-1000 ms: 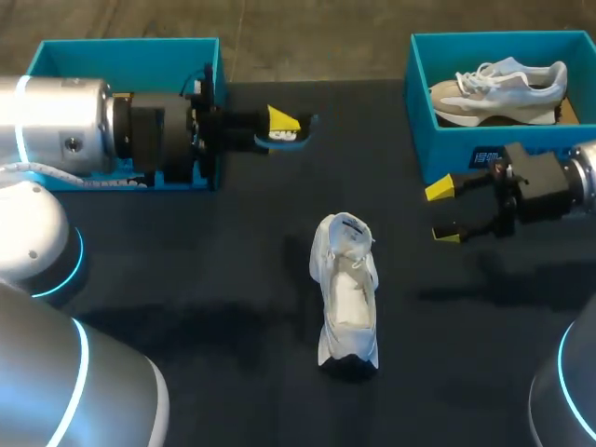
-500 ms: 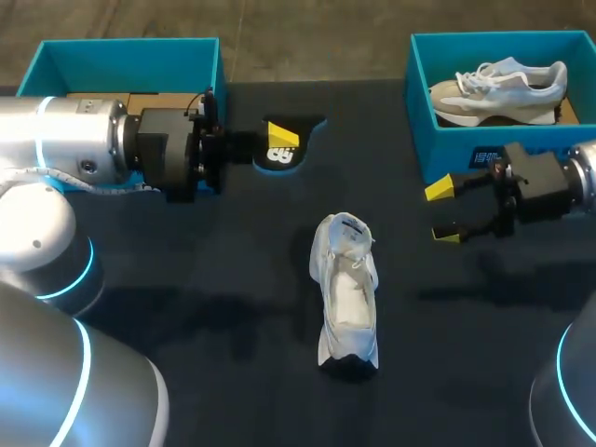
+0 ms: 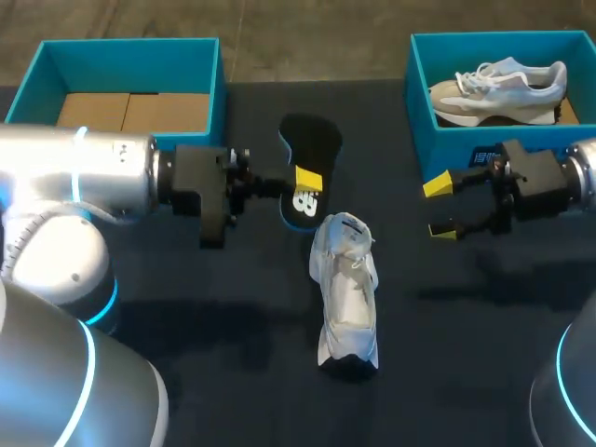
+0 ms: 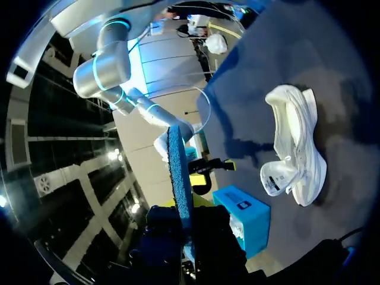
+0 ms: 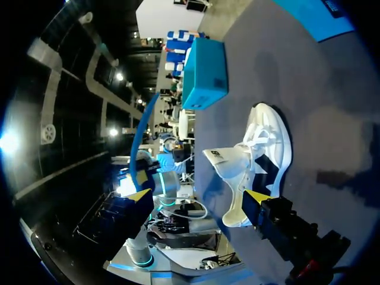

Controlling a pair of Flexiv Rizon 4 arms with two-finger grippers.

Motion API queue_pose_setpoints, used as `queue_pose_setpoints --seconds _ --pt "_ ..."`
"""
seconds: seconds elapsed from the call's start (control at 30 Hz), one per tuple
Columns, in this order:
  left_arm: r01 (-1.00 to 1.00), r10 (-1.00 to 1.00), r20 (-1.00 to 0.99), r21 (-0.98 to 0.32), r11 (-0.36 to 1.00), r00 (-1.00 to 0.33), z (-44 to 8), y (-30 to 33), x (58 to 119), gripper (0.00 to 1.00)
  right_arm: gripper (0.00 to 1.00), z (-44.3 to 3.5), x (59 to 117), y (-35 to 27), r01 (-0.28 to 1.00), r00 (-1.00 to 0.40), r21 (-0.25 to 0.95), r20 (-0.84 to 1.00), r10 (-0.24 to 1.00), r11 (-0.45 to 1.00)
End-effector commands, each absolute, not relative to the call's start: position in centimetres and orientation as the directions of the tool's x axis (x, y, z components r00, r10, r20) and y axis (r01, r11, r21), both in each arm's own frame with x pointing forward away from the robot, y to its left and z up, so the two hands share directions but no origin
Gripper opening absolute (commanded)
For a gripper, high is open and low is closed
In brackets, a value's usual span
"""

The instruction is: Take the shoe out of the shoebox, open the shoe tongue, remove and reinsert the insole, then place the shoe into the shoebox

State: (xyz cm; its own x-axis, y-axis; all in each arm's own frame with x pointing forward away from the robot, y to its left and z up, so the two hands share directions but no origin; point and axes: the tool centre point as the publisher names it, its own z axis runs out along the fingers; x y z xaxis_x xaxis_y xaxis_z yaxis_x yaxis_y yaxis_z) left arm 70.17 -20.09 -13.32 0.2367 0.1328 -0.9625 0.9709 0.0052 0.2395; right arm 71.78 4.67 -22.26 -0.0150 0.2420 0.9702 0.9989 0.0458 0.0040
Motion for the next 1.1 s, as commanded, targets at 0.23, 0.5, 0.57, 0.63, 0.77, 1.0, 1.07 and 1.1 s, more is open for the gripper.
queue_pose_setpoints --seconds 0.23,0.5,0.57,0.63,0.77,1.0,1.07,1.1 --pt "0.956 0.064 -0.955 0.292 0.037 0.289 -15.9 -21.0 69.6 0.0 1.0 -22.3 73.0 5.7 0.999 -0.009 0.002 0.983 0.181 0.038" --pt "0.956 0.064 -0.955 0.292 0.037 0.289 -15.9 -21.0 69.6 0.0 1.0 -22.3 73.0 5.7 0.999 -0.009 0.002 0.983 0.181 0.038" --pt "0.956 0.064 -0.955 0.292 0.037 0.289 -15.9 -21.0 69.6 0.0 1.0 -22.3 73.0 5.7 0.999 -0.009 0.002 0.983 0.181 0.038" --pt "0.942 0.079 -0.94 0.335 0.022 0.332 -16.3 -21.4 69.4 0.0 1.0 -22.3 73.0 5.7 0.999 -0.009 0.002 0.983 0.181 0.038" --pt "0.926 0.027 -0.926 0.376 0.035 0.375 -17.8 -22.2 68.8 0.0 1.0 -22.0 73.7 6.5 0.999 -0.004 -0.005 0.983 0.185 0.046" --pt "0.896 -0.009 -0.898 0.439 0.066 0.44 -19.1 -22.6 69.0 0.0 1.0 -20.9 74.6 7.5 1.0 -0.015 0.015 0.985 0.174 0.005" --pt "0.884 -0.003 -0.886 0.461 0.07 0.463 -19.2 -22.7 69.1 0.0 1.0 -20.6 74.9 7.9 1.0 -0.015 0.015 0.987 0.161 0.0" --pt "0.882 -0.007 -0.884 0.466 0.073 0.468 -19.2 -22.8 69.1 0.0 1.0 -20.5 75.1 8.1 1.0 -0.013 0.014 0.987 0.162 -0.008"
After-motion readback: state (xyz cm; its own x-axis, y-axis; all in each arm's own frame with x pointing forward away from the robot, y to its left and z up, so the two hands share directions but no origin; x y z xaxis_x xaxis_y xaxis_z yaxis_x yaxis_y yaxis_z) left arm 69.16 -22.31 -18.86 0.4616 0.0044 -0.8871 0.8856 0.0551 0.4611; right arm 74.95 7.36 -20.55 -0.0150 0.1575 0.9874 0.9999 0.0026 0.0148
